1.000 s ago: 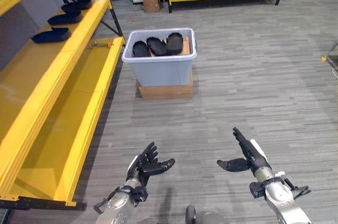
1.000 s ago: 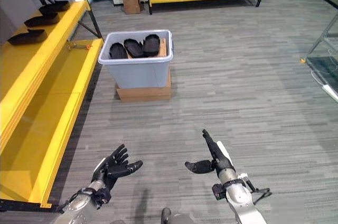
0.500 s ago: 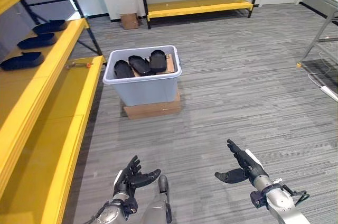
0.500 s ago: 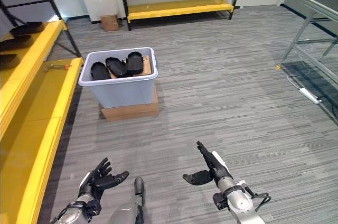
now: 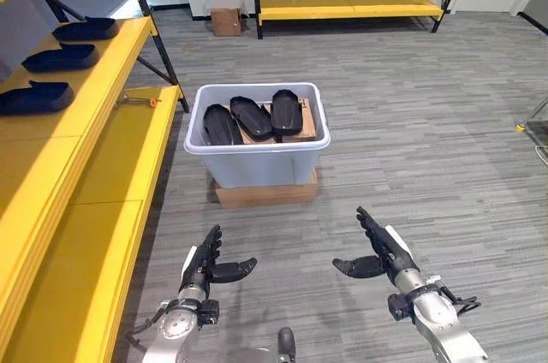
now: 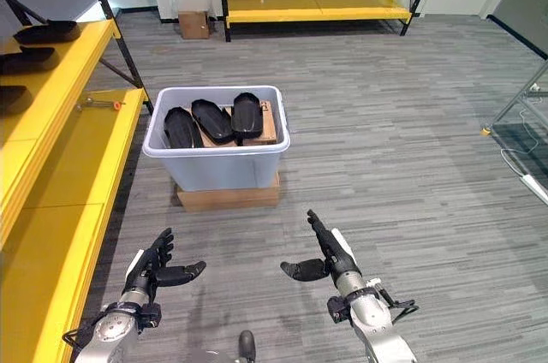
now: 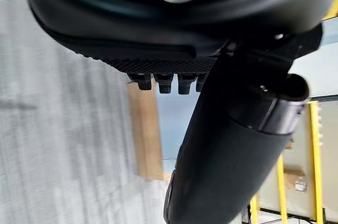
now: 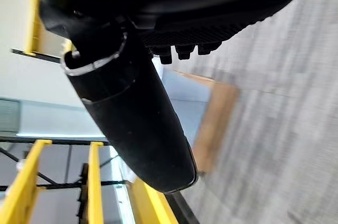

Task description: Move parts from the plastic box to the shelf.

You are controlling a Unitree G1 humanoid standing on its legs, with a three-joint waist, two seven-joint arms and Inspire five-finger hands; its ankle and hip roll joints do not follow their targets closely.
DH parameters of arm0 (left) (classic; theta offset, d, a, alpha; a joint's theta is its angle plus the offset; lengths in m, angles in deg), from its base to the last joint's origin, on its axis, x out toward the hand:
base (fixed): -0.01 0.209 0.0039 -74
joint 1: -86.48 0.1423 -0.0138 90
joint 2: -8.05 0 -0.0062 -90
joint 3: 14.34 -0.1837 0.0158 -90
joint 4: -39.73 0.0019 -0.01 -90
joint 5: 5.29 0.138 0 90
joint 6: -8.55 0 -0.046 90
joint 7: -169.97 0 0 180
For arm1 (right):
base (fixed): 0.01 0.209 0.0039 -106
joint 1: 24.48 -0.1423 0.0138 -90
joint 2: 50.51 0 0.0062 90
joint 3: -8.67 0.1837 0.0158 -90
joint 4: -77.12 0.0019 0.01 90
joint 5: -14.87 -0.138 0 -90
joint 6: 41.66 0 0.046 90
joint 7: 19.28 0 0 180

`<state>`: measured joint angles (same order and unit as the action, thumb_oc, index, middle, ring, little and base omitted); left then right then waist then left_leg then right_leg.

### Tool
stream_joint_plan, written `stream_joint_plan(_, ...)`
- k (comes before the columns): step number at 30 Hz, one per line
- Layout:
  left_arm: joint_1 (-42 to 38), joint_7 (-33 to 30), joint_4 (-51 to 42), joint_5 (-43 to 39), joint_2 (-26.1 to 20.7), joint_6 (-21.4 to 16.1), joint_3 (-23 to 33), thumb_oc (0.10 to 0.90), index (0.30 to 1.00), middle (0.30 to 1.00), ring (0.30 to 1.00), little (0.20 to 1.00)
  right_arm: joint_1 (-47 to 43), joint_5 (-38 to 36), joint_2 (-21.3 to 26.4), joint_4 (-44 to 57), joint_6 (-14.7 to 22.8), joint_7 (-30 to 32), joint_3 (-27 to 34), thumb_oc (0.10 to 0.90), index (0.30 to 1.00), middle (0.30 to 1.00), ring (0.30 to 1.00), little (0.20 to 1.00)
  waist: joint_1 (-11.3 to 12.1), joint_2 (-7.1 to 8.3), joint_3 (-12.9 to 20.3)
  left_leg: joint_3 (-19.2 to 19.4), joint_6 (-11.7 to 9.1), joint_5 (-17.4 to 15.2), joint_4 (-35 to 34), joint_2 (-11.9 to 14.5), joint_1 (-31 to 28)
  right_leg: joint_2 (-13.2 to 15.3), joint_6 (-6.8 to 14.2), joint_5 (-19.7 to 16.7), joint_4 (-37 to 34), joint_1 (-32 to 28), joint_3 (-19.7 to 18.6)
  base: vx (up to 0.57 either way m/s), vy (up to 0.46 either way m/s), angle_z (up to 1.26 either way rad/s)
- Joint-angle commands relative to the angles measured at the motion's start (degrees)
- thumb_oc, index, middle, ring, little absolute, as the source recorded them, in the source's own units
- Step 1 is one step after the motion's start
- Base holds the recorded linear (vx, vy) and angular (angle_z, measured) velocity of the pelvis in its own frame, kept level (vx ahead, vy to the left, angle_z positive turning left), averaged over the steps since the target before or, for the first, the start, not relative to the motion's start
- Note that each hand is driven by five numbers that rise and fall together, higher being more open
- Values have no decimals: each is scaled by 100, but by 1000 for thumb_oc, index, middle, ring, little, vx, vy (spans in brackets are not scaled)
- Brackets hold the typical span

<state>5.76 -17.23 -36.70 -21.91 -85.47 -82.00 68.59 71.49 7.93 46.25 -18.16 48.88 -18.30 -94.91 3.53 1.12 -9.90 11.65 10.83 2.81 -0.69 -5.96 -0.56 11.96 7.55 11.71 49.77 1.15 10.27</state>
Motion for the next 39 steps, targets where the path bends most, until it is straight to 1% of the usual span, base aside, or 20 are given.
stream_joint_plan(1, -123, -283, -374, -47, -291, -527, 99, 900, 1000, 1000, 1000, 1000, -199, 51, 31, 124, 500, 222, 99, 900, 1000, 1000, 1000, 1000, -145, 37, 143, -144, -452, -55, -204, 290, -214, -483, -116, -1503, -1696, 460, 375, 181, -54, 13)
stream_joint_plan(3, -197, -395, -396, -15, -269, -473, 153, 900, 1000, 1000, 1000, 1000, -189, -37, 85, 123, 516, 272, 152, 900, 1000, 1000, 1000, 1000, -283, 104, 50, -409, -496, -226, -248, 227, -526, -577, -126, -1618, -2849, 662, 407, 217, -77, 18)
stream_joint_plan(6, -225, -450, -476, -35, -242, -393, 153, 900, 1000, 1000, 1000, 1000, -119, -33, 144, 184, 594, 172, 259, 900, 1000, 1000, 1000, 1000, -506, 243, -16, -730, -530, -566, -240, 33, -870, -645, -11, -2087, -4319, 932, 305, 267, -68, 23)
stream_joint_plan(8, -236, -428, -474, -30, -212, -386, 69, 900, 1000, 1000, 1000, 1000, -80, 4, 155, 238, 598, 188, 283, 900, 1000, 1000, 1000, 1000, -586, 278, -68, -874, -548, -735, -237, -32, -1063, -659, 91, -2433, -4938, 981, 311, 288, -56, 31)
stream_joint_plan(10, -141, -398, -513, -18, -178, -417, -76, 900, 1000, 1000, 1000, 1000, -8, 49, 112, 281, 597, 206, 314, 900, 1000, 1000, 1000, 1000, -671, 258, -130, -980, -575, -909, -255, -19, -1298, -636, 181, -2677, -5420, 1287, 316, 377, -91, 28)
stream_joint_plan(14, -47, -203, -560, 18, -139, -441, -177, 900, 1000, 1000, 1000, 1000, 105, 114, 82, 278, 607, 187, 335, 900, 1000, 1000, 1000, 1000, -733, 286, -131, -1028, -556, -1066, -149, -37, -1380, -636, 183, -2732, -5477, 1373, 184, 345, -103, 24)
stream_joint_plan(17, 5, -69, -649, 63, -141, -379, -290, 900, 1000, 1000, 1000, 1000, 200, 104, 133, 268, 586, 179, 331, 900, 1000, 1000, 1000, 1000, -792, 311, 1, -1163, -524, -1124, -70, -80, -1368, -720, 105, -2737, -5477, 1200, -89, 353, -108, 45)
stream_joint_plan(19, 24, -31, -677, 57, -155, -329, -323, 900, 1000, 1000, 1000, 1000, 206, 81, 150, 253, 557, 176, 306, 900, 1000, 1000, 1000, 1000, -803, 317, 44, -1132, -517, -1174, -6, -82, -1368, -727, 64, -2709, -5417, 1092, -93, 334, -107, 46)
stream_joint_plan(22, 38, 20, -692, -8, -177, -220, -350, 900, 1000, 1000, 1000, 1000, 191, 114, 179, 212, 527, 173, 233, 900, 1000, 1000, 1000, 1000, -819, 284, 134, -1003, -525, -1292, 106, -38, -1432, -733, -57, -2493, -4981, 1006, 24, 411, -140, 34)
stream_joint_plan(25, 97, 18, -753, -122, -171, -150, -348, 900, 1000, 1000, 1000, 1000, 97, 108, 235, 171, 511, 174, 151, 900, 1000, 1000, 1000, 1000, -798, 205, 246, -837, -594, -1384, 262, 92, -1478, -798, -291, -2082, -4550, 920, 200, 401, -164, 0)
stream_joint_plan(27, 116, 2, -755, -192, -161, -170, -330, 900, 1000, 1000, 1000, 1000, 87, 128, 262, 188, 502, 157, 141, 900, 1000, 1000, 1000, 1000, -804, 175, 286, -792, -652, -1266, 361, 160, -1458, -857, -374, -1961, -4523, 863, 225, 278, -149, -7)
stream_joint_plan(28, 142, 4, -740, -275, -134, -215, -307, 900, 1000, 1000, 1000, 1000, 83, 125, 290, 219, 485, 154, 142, 900, 1000, 1000, 1000, 1000, -805, 142, 336, -747, -763, -997, 520, 268, -1425, -946, -473, -1844, -4526, 789, 264, 289, -181, -4)
stream_joint_plan(30, 157, 6, -743, -297, -113, -244, -295, 900, 1000, 1000, 1000, 1000, 79, 87, 320, 225, 497, 183, 143, 900, 1000, 1000, 1000, 1000, -805, 115, 384, -727, -863, -754, 701, 361, -1394, -1016, -555, -1749, -4534, 725, 294, 237, -162, 2)
stream_joint_plan(33, 139, -56, -751, -305, -84, -288, -306, 900, 1000, 1000, 1000, 1000, 39, -38, 375, 223, 579, 224, 211, 900, 1000, 1000, 1000, 1000, -798, 82, 472, -637, -1080, -188, 1366, 548, -1240, -1156, -751, -1542, -4596, 539, 359, 206, -195, 2)
stream_joint_plan(34, 95, -103, -715, -325, -67, -320, -317, 900, 1000, 1000, 1000, 1000, 10, -82, 395, 222, 599, 216, 242, 900, 1000, 1000, 1000, 1000, -797, 89, 490, -480, -1176, 4, 1923, 644, -1111, -1190, -852, -1413, -4600, 432, 402, 279, -315, 2)
stream_joint_plan(35, 13, -160, -706, -373, -68, -314, -311, 900, 1000, 1000, 1000, 1000, -35, -116, 446, 274, 580, 201, 282, 900, 1000, 1000, 1000, 1000, -771, 157, 482, -297, -1291, 286, 2912, 727, -643, -1195, -1005, -1283, -4635, 262, 395, 216, -266, 9)
stream_joint_plan(36, -1, -161, -705, -381, -67, -304, -304, 900, 1000, 1000, 1000, 1000, -39, -107, 445, 279, 576, 200, 284, 900, 1000, 1000, 1000, 1000, -758, 192, 469, -254, -1285, 288, 3236, 735, -495, -1176, -1032, -1257, -4634, 222, 379, 224, -302, 15)
stream_joint_plan(37, -57, -243, -717, -423, -57, -291, -285, 900, 1000, 1000, 1000, 1000, -60, -73, 440, 300, 537, 188, 279, 900, 1000, 1000, 1000, 1000, -702, 295, 394, -93, -1246, 211, 4202, 814, 89, -1137, -1129, -1173, -4635, 46, 303, 170, -224, 8)
stream_joint_plan(38, -77, -307, -725, -435, -66, -304, -279, 900, 1000, 1000, 1000, 1000, -57, -85, 457, 308, 518, 191, 273, 900, 1000, 1000, 1000, 1000, -674, 317, 348, -27, -1233, 193, 4665, 982, 522, -1168, -1185, -1120, -4624, -58, 249, 204, -213, -4)
stream_joint_plan(39, -86, -324, -710, -422, -57, -317, -267, 900, 1000, 1000, 1000, 1000, -69, -93, 458, 284, 514, 195, 269, 900, 1000, 1000, 1000, 1000, -654, 332, 326, 44, -1162, 83, 4643, 1029, 675, -1157, -1180, -1080, -4610, -134, 229, 192, -102, -33)
